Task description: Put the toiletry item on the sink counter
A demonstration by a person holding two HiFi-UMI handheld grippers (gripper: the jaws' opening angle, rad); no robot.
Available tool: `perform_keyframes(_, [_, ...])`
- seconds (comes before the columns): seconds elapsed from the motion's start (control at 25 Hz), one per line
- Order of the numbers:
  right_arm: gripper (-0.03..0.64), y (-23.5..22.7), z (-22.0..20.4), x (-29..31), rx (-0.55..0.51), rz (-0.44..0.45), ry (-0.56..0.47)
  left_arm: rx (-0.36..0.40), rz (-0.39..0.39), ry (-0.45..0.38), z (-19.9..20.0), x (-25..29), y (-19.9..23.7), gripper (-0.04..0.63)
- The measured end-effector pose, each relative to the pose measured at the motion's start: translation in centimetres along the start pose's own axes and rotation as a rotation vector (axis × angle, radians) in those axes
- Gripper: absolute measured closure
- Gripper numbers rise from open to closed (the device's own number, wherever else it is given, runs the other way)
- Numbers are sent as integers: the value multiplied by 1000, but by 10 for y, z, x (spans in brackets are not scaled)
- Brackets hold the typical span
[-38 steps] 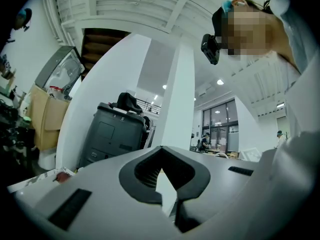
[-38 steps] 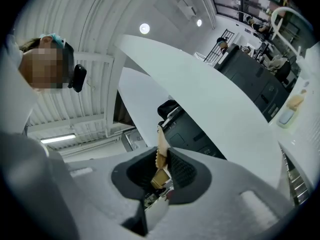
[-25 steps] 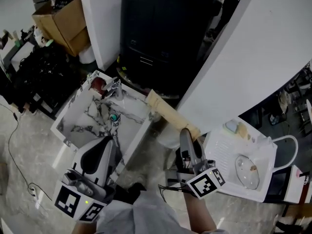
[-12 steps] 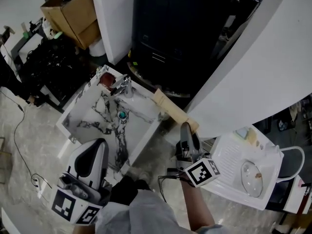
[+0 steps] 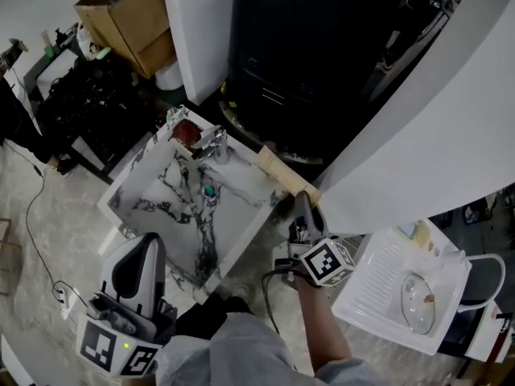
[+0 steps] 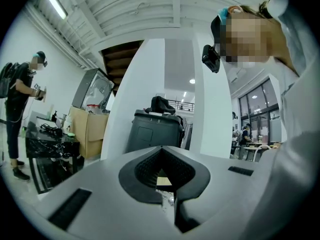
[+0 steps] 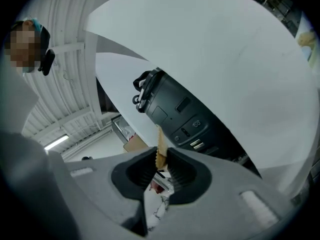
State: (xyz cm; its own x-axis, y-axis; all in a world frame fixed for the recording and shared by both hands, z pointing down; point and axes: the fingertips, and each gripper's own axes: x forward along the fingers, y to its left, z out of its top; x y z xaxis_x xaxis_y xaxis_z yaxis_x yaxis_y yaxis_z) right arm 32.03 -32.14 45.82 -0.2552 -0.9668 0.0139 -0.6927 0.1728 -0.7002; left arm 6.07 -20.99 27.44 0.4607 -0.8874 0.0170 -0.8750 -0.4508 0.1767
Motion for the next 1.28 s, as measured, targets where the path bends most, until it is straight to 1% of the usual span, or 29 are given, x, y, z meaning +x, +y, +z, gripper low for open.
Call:
perform_keyframes(0.2, [566,-27,-19,21,-14,-51,33,5,29,0,0,-2,10,591])
perform_keyframes(0.44, [566,-49,-38,32,-5,-99,66,6,62,12,-3,-4,18,591])
perform_keyframes(0.72, [565,-70,-60,36,21,-161,101,-3,61,24,-9,1,21,591])
perform_keyframes(0.84, [561,-75,-72,40,66,-169,122,-6,59,28,-12,2,22,591])
perform_keyframes(1.0, [560,-79,-89,43,100,-169,161,-13,65,33,-14,2,26,591])
perform_keyframes(1.28, [557,-88,-114,44,97,-156,265,-25,68,43,-20,3,32,591])
